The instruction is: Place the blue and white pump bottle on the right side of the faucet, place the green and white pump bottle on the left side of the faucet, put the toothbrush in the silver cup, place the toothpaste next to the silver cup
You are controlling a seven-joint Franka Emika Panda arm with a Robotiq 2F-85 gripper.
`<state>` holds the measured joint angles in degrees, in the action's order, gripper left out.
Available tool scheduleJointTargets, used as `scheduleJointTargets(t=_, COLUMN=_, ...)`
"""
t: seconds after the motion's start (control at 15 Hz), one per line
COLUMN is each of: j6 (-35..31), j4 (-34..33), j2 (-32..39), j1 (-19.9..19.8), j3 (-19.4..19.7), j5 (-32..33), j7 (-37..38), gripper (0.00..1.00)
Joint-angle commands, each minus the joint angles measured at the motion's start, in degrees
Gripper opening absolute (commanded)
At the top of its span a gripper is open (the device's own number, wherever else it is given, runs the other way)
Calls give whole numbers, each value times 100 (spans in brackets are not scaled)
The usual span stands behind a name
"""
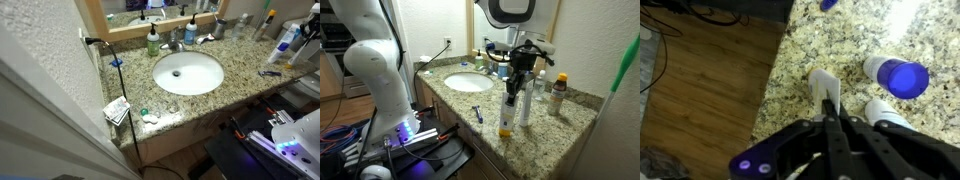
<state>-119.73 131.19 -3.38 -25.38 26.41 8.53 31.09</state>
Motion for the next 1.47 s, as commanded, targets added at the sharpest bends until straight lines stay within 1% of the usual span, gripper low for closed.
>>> scheduleJointTargets(t=0.0, j6=-41, j4=45, j2=-119, j1=-18, j3=-74, j5=-176, j7=-231, gripper=1)
scheduleJointTargets(t=0.13, j6=235, j4=-2, j2=-299, j1=-27, j3=-72, j5=-206, j7=-584, gripper=1)
scheduleJointTargets(t=0.33, j6=918, j4=-160, j2=-796, j1=-80, j3=-7, j5=-316, j7=-1490, gripper=1)
scheduleJointTargets(t=0.4, j6=1309, j4=-294, j2=-1010, j1=-98, j3=38, j5=-425, j7=-1891, gripper=1)
scheduleJointTargets(t=0.53, j6=2113, j4=-690, j2=-1379, j1=-111, j3=146, j5=-752, j7=-2441, gripper=1)
scheduleJointTargets(t=0.67, j6=2936, j4=-1142, j2=-1586, j1=-61, j3=244, j5=-1234, j7=-2697, gripper=1)
scheduleJointTargets(t=0.73, j6=2366, j4=-840, j2=-1406, j1=-111, j3=138, j5=-933, j7=-2357, gripper=3)
scheduleJointTargets(t=0.8, j6=2682, j4=-1007, j2=-1567, j1=-109, j3=171, j5=-1066, j7=-2475, gripper=3)
scheduleJointTargets(t=0.87, j6=2835, j4=-1094, j2=-1682, j1=-109, j3=182, j5=-1115, j7=-2518, gripper=1)
scheduleJointTargets(t=0.93, j6=2564, j4=-971, j2=-1733, j1=-88, j3=56, j5=-1050, j7=-2334, gripper=1)
scheduleJointTargets(t=1.0, j6=2449, j4=-1092, j2=-1707, j1=-36, j3=72, j5=-1409, j7=-2161, gripper=1)
scheduleJointTargets(t=1.07, j6=2612, j4=-1353, j2=-1555, j1=29, j3=89, j5=-1710, j7=-2041, gripper=1)
scheduleJointTargets(t=1.13, j6=2675, j4=-1663, j2=-1427, j1=83, j3=132, j5=-2234, j7=-1806, gripper=1)
scheduleJointTargets(t=1.2, j6=2749, j4=-1912, j2=-1306, j1=111, j3=122, j5=-2556, j7=-1585, gripper=1)
scheduleJointTargets(t=1.33, j6=2852, j4=-2741, j2=-804, j1=179, j3=161, j5=-3238, j7=-1002, gripper=1)
scheduleJointTargets(t=1.4, j6=2829, j4=-3047, j2=-601, j1=191, j3=174, j5=-3531, j7=-678, gripper=1)
